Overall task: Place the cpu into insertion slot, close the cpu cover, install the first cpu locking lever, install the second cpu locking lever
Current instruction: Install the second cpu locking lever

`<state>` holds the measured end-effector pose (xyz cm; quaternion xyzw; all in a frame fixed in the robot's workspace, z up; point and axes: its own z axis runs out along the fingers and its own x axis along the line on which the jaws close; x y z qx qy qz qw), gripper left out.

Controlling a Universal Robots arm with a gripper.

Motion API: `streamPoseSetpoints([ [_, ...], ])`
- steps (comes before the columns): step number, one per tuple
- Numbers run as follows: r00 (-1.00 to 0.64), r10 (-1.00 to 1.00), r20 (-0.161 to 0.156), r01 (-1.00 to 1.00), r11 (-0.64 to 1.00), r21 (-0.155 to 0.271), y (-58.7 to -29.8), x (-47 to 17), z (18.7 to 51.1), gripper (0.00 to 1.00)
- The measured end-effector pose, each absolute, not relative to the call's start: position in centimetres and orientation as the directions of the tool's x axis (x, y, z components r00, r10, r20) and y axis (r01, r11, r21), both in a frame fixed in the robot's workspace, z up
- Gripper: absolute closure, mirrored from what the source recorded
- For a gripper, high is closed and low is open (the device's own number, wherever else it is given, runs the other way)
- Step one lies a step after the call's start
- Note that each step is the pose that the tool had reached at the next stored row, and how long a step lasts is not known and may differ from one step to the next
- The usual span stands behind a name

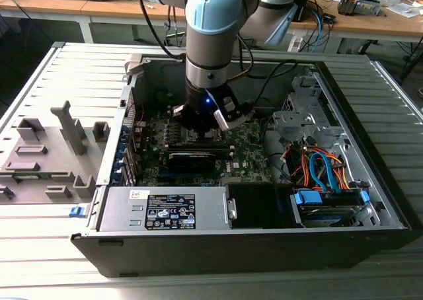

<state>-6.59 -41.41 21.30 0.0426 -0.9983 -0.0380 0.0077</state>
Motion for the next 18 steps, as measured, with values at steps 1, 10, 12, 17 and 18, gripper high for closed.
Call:
streamPoseSetpoints([
  [1,-0.996,-0.085,0.013,-0.084,0.994,0.066,-41.1,-6.5,21.3,0.89],
  [10,-0.996,-0.085,0.019,-0.085,0.996,0.001,-39.4,-6.3,23.0,0.89],
  [12,-0.996,-0.085,0.019,-0.085,0.996,-0.002,-39.4,-6.3,23.4,0.89],
  [17,-0.996,-0.084,0.019,-0.084,0.996,-0.002,-39.4,-6.3,24.4,0.89],
  [18,-0.996,-0.084,0.019,-0.084,0.996,-0.002,-39.4,-6.3,25.4,0.89],
])
